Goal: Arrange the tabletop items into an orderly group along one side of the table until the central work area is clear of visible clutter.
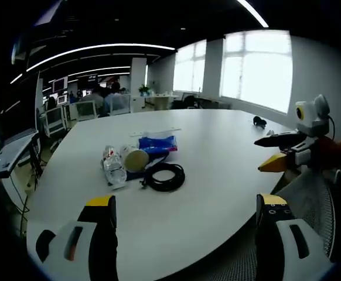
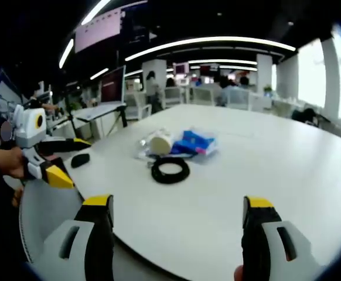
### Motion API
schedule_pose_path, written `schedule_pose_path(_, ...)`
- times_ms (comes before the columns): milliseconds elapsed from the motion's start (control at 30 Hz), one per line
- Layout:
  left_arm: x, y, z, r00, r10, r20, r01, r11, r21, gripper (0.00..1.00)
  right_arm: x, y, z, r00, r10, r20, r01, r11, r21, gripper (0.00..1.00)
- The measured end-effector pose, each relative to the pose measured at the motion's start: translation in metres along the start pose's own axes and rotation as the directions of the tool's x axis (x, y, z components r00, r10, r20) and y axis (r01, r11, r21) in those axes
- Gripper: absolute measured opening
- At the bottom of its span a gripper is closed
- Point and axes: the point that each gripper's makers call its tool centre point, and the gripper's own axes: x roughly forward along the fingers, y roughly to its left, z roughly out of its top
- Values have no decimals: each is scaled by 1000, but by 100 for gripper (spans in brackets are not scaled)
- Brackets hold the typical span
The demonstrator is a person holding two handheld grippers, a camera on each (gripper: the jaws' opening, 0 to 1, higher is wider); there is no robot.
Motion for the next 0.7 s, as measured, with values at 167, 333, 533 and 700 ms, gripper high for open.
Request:
schedule_pose_path(167, 0, 1, 0, 1000, 2, 4, -2, 1000, -2, 99, 0, 0, 0, 1000, 1, -1, -1, 1000, 1, 89)
schedule_pose_path(333, 0, 0, 0, 1000, 0, 4, 0, 1000, -3, 99, 0, 1, 0, 1000, 3, -1, -3, 1000, -6, 89)
schedule_pose_path(533, 0, 0, 0, 1000, -2, 5, 2, 1000, -2, 99, -1, 0, -1, 1000, -2, -2, 2, 1000, -5, 89)
schedule_pose_path(700, 0, 0, 0, 1000, -6, 6, 6, 1000, -2, 99, 0, 0, -1, 1000, -2, -5, 2, 1000, -2, 89)
